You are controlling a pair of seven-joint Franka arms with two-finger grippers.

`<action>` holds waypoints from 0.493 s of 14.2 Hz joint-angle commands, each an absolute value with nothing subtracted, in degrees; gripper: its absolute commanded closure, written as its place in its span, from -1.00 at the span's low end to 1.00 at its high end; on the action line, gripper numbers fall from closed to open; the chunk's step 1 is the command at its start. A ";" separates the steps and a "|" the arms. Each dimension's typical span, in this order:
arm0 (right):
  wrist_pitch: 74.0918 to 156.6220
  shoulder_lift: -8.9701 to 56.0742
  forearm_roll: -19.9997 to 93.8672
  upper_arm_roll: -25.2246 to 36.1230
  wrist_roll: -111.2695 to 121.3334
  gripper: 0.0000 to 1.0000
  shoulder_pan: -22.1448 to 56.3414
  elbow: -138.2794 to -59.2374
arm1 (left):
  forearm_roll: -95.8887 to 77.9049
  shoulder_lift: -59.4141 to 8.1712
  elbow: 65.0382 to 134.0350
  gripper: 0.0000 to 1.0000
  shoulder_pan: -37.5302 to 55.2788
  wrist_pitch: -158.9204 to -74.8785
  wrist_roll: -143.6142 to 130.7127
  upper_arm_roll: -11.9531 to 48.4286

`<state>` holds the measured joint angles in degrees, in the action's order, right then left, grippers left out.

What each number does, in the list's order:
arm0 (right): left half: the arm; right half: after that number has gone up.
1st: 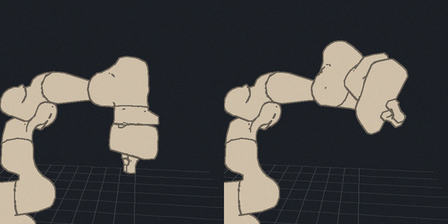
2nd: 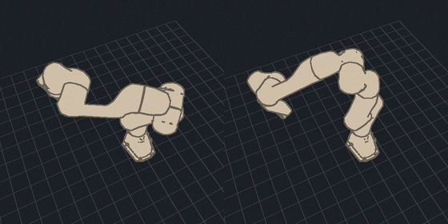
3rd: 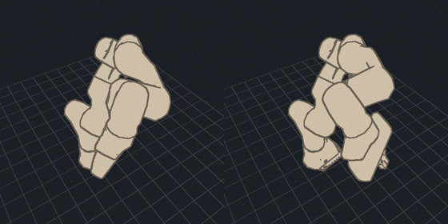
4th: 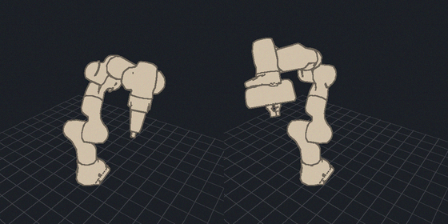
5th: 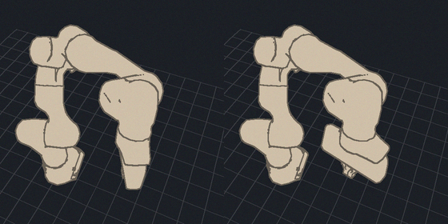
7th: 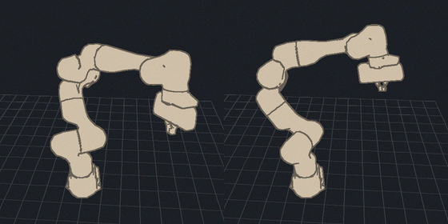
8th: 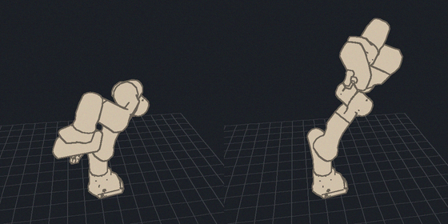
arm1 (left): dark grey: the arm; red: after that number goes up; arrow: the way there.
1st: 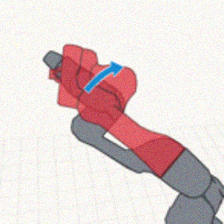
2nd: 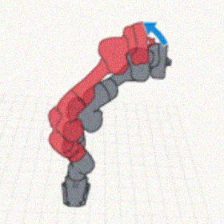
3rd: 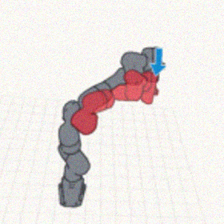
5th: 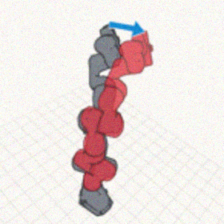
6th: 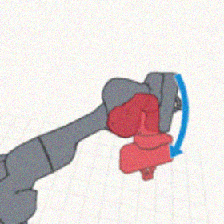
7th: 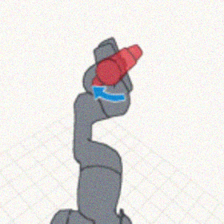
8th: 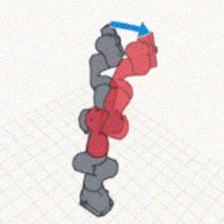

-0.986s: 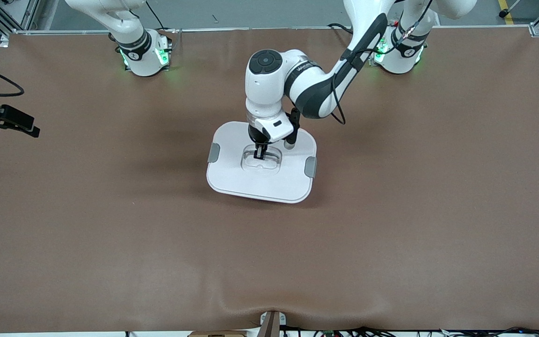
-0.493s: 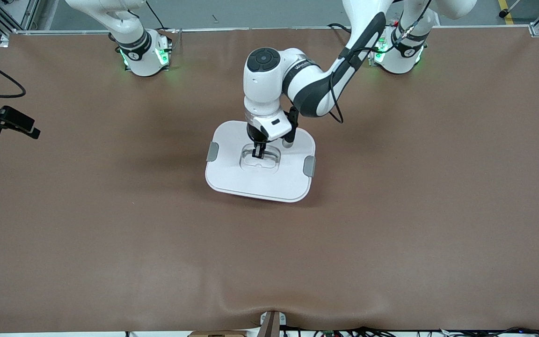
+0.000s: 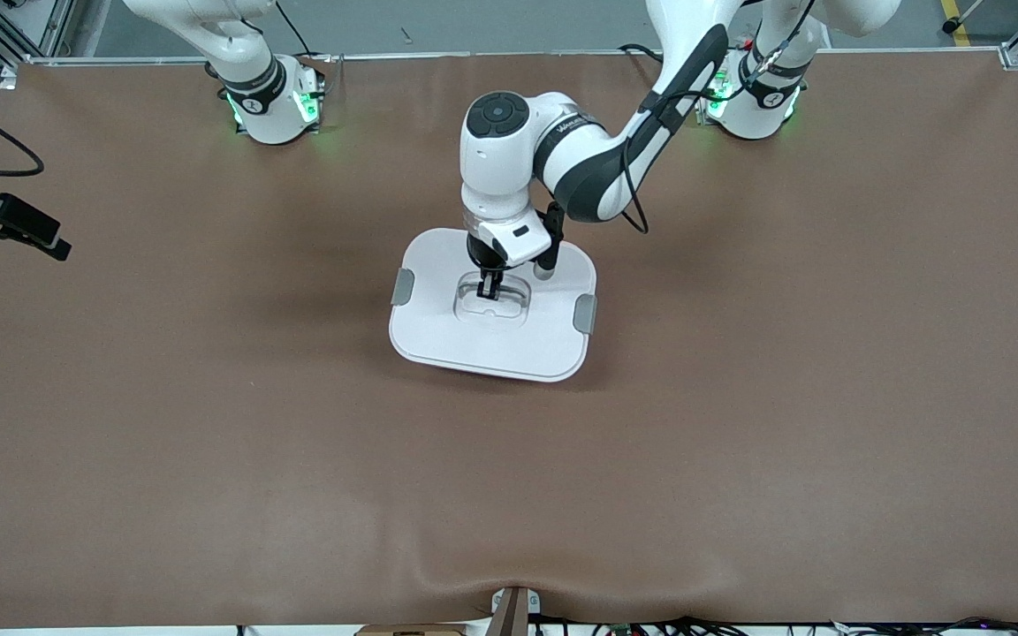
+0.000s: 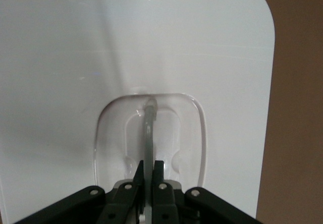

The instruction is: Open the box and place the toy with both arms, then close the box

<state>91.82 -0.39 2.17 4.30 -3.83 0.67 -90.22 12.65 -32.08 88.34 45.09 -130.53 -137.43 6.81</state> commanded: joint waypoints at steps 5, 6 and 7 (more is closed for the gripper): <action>92.11 -0.44 2.02 3.87 -3.87 -1.00 0.00 -90.09 | 14.24 -32.17 88.51 1.00 45.53 -130.25 -138.69 6.50; 91.76 -0.61 2.02 3.87 -3.87 -1.00 -0.17 -89.74 | 14.24 -32.25 88.51 1.00 45.53 -130.25 -138.69 6.50; 91.41 -0.70 2.02 3.87 -3.78 -1.00 -0.18 -89.39 | 14.24 -32.34 88.51 1.00 45.44 -130.25 -138.69 6.50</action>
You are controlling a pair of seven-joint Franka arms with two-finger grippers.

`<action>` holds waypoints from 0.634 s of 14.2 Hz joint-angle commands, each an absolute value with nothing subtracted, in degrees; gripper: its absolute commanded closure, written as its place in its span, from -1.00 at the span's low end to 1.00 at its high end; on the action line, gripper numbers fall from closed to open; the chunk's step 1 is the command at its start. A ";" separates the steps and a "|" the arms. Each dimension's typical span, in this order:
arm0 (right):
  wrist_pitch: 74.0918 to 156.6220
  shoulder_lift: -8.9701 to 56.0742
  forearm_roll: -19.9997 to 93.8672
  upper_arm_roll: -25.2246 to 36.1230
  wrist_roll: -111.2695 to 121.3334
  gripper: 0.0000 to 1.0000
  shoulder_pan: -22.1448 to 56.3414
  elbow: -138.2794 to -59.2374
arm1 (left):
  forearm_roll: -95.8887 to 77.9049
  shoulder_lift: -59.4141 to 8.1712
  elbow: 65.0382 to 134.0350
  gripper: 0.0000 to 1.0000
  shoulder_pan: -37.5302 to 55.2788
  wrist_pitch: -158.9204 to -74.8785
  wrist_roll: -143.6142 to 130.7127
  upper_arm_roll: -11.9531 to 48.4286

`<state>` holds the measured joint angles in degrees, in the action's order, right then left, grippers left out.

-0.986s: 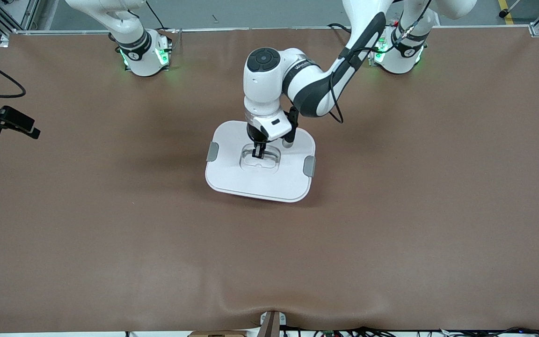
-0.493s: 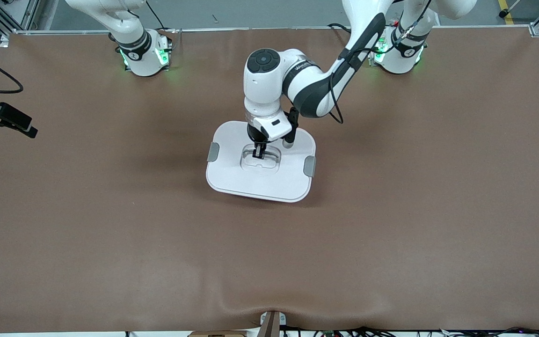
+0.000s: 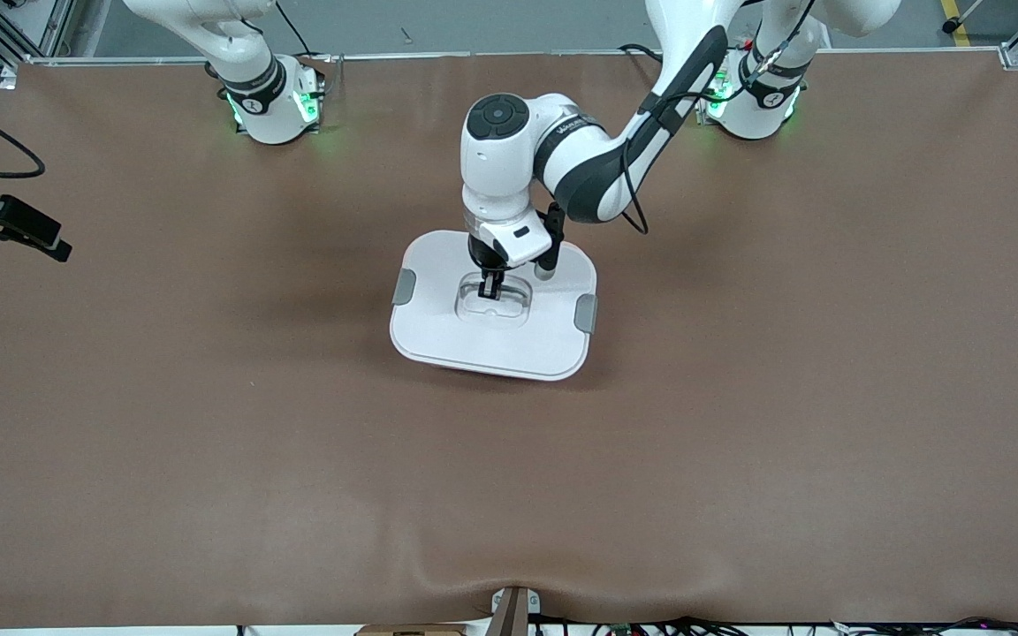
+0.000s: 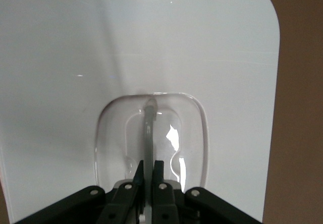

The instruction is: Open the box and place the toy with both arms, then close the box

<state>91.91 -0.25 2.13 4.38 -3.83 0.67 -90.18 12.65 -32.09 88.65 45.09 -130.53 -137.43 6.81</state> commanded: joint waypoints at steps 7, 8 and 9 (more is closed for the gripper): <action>88.42 -0.79 -0.79 4.75 6.59 -1.00 -1.23 -88.51 | 14.24 -32.52 89.30 1.00 45.79 -130.25 -138.87 6.50; 88.33 -0.79 -0.79 4.83 6.50 -1.00 -1.32 -88.24 | 14.24 -32.52 89.38 1.00 45.88 -130.25 -138.87 6.50; 88.33 -0.88 -0.79 4.92 6.50 -1.00 -1.41 -87.72 | 14.24 -32.52 89.65 1.00 45.88 -130.25 -138.87 6.50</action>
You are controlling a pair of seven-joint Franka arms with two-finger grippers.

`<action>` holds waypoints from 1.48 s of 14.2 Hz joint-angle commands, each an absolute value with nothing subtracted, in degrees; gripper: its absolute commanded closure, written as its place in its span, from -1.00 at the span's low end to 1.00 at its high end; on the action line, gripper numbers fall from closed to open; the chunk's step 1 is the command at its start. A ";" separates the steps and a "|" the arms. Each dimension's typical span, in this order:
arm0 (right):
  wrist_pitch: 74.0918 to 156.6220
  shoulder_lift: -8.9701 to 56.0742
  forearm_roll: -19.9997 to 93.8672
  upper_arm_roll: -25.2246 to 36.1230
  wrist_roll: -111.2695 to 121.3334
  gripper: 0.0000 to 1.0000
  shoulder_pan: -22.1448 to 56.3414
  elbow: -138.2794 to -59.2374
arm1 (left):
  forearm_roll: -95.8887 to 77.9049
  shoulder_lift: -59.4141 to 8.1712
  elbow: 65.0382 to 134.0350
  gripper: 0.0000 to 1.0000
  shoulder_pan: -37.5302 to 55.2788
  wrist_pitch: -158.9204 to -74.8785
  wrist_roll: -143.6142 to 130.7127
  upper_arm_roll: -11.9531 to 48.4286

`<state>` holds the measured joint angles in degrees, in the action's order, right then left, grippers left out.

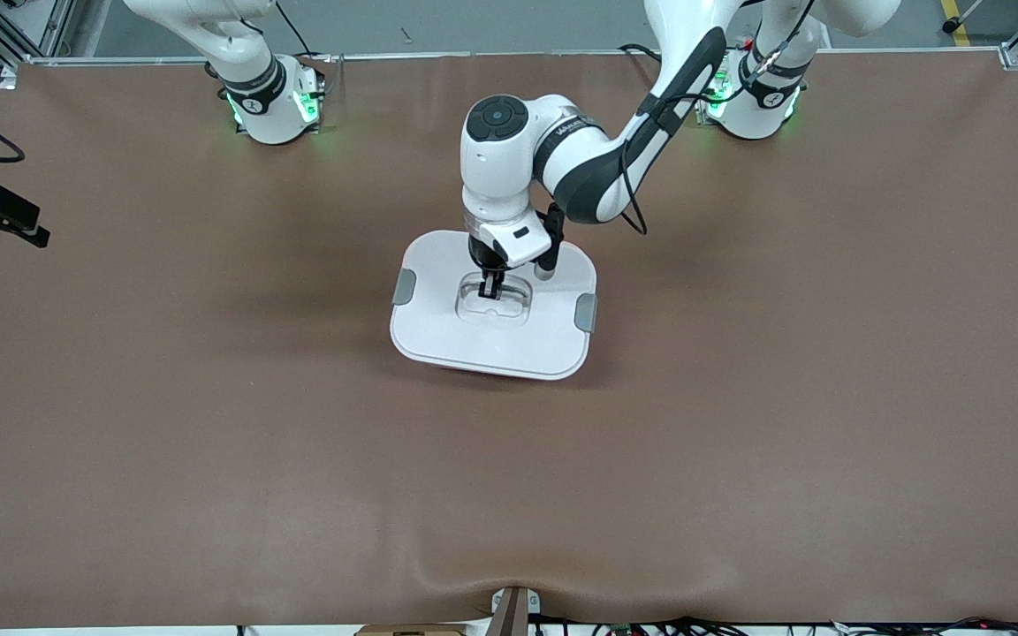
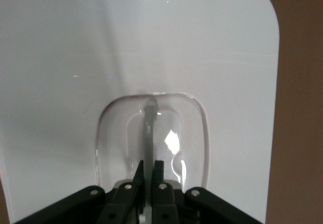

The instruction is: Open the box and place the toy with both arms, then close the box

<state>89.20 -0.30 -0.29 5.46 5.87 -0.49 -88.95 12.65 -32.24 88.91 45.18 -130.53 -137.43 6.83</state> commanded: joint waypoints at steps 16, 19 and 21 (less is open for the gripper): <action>87.10 -0.79 -0.87 4.39 6.24 -1.00 -0.80 -86.75 | 14.33 -31.64 89.39 -0.83 45.00 -130.08 -136.85 6.33; 87.19 -0.88 -0.79 4.66 6.77 -1.00 -1.23 -86.66 | 13.98 -31.29 86.23 -1.00 44.39 -126.75 -136.67 6.33; 87.28 -0.88 -0.70 4.66 6.85 -1.00 -1.14 -86.57 | 13.62 -31.20 84.56 -1.00 44.30 -124.64 -136.06 6.24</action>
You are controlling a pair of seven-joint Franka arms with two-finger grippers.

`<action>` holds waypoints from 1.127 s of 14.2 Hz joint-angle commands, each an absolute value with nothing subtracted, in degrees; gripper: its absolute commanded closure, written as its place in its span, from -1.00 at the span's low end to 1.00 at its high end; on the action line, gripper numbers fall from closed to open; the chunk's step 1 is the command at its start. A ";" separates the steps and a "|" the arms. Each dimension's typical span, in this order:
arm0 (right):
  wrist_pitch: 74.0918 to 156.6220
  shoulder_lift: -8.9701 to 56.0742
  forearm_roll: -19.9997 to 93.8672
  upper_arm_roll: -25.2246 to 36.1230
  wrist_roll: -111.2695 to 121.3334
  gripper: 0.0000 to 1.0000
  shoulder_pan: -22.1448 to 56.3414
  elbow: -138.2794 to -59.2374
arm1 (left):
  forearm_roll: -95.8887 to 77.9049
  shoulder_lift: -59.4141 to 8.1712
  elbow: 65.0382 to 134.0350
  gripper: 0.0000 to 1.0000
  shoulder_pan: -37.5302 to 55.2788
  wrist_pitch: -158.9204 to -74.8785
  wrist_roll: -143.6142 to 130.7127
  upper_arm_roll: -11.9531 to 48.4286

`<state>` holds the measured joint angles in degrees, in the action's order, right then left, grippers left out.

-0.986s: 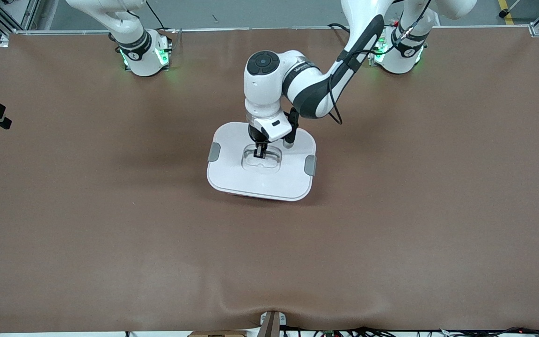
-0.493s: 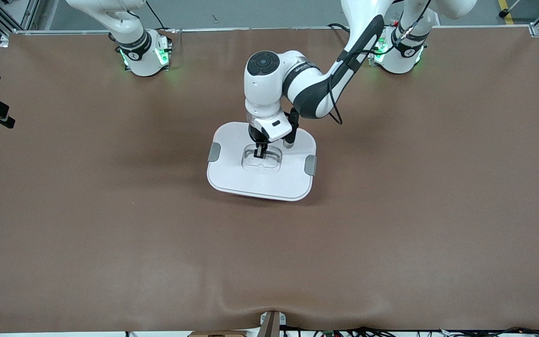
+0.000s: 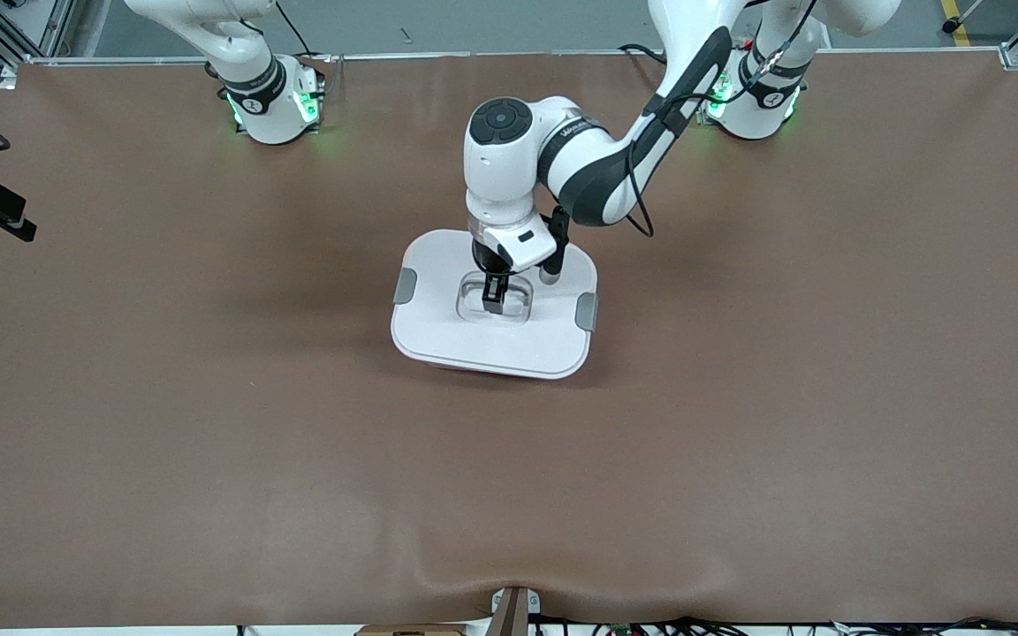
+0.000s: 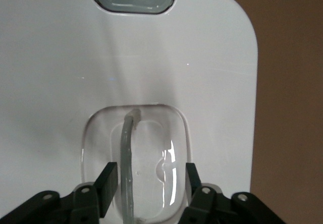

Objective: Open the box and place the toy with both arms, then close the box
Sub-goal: 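Open the left gripper and lift it away from the lid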

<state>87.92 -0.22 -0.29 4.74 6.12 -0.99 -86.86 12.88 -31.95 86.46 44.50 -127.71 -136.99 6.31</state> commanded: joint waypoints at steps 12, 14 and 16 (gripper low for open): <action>87.54 -0.88 -1.05 4.48 6.42 -1.00 -0.79 -85.43 | 5.19 -23.03 82.88 -1.00 34.91 -111.90 -109.63 6.42; 87.28 -0.88 -0.79 4.48 6.33 -1.00 -0.79 -85.34 | 3.96 -21.72 82.88 -1.00 32.18 -109.09 -102.87 6.50; 87.28 -0.88 -0.79 4.48 6.33 -1.00 -0.79 -85.34 | 2.90 -20.05 82.97 -1.00 29.55 -106.27 -95.75 6.42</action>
<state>88.05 -0.35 -0.35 4.56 6.47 -0.96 -85.73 4.47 -22.14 82.52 31.55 -109.09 -101.72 6.13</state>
